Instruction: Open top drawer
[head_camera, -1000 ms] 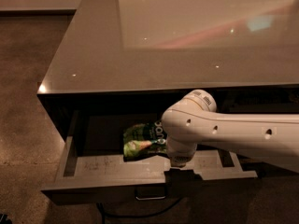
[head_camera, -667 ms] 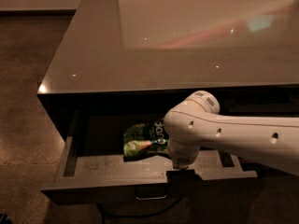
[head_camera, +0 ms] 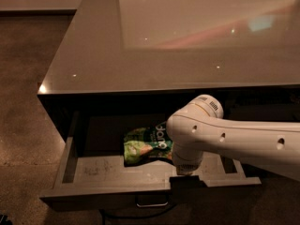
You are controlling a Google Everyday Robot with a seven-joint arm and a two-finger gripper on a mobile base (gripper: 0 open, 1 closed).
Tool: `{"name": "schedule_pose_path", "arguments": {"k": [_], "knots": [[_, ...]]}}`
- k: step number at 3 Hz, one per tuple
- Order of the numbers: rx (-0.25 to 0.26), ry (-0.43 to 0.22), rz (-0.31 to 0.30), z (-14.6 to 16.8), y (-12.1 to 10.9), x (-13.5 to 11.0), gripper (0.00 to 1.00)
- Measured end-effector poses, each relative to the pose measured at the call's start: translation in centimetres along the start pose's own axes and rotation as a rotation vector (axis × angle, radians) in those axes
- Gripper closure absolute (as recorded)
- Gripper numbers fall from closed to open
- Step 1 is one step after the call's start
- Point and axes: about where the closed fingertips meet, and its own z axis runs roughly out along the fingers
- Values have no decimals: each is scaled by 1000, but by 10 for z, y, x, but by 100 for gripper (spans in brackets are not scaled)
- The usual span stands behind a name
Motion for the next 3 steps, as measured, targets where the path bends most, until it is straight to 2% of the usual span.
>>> {"name": "schedule_pose_path", "arguments": {"k": [1,2,3], "knots": [[-5,1,1,0,2,1,100],[-23,12,23,-2,14,13,100],[-21,12,24,-3,13,13,100]]}}
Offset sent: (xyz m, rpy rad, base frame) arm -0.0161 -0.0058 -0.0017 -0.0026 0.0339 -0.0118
